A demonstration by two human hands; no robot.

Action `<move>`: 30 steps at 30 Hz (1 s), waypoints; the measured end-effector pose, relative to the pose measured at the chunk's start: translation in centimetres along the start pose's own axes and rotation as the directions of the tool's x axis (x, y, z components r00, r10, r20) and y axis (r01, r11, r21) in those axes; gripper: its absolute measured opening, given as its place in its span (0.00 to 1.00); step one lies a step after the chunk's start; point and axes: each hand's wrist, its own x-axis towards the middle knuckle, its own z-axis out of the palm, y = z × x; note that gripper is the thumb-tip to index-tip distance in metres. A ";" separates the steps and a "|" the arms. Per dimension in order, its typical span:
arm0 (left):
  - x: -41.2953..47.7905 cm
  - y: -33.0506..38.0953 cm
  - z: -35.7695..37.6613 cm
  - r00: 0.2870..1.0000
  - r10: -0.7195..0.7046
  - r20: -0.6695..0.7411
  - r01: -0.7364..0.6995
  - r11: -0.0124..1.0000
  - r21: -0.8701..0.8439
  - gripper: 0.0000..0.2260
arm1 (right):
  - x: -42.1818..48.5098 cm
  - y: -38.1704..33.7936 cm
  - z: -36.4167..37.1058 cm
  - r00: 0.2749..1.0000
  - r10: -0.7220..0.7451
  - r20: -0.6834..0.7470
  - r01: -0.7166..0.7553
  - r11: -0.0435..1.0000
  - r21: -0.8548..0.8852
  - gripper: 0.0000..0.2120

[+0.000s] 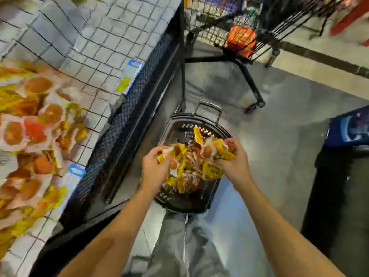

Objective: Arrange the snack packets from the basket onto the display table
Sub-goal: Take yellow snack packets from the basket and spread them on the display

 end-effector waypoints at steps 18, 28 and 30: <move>26.5 -23.6 16.9 0.999 -0.022 0.036 0.019 0.997 0.074 0.12 | 21.9 27.3 12.6 1.000 -0.010 0.019 0.014 0.973 -0.231 0.20; 23.3 -19.0 12.8 0.969 0.061 0.237 -0.168 0.872 0.461 0.16 | 18.2 21.7 10.5 0.970 0.076 0.233 0.082 0.796 -0.600 0.23; 20.4 -16.0 10.5 0.961 0.078 0.265 -0.219 0.799 0.559 0.16 | 16.4 17.5 9.1 0.958 0.073 0.279 0.150 0.702 -0.696 0.21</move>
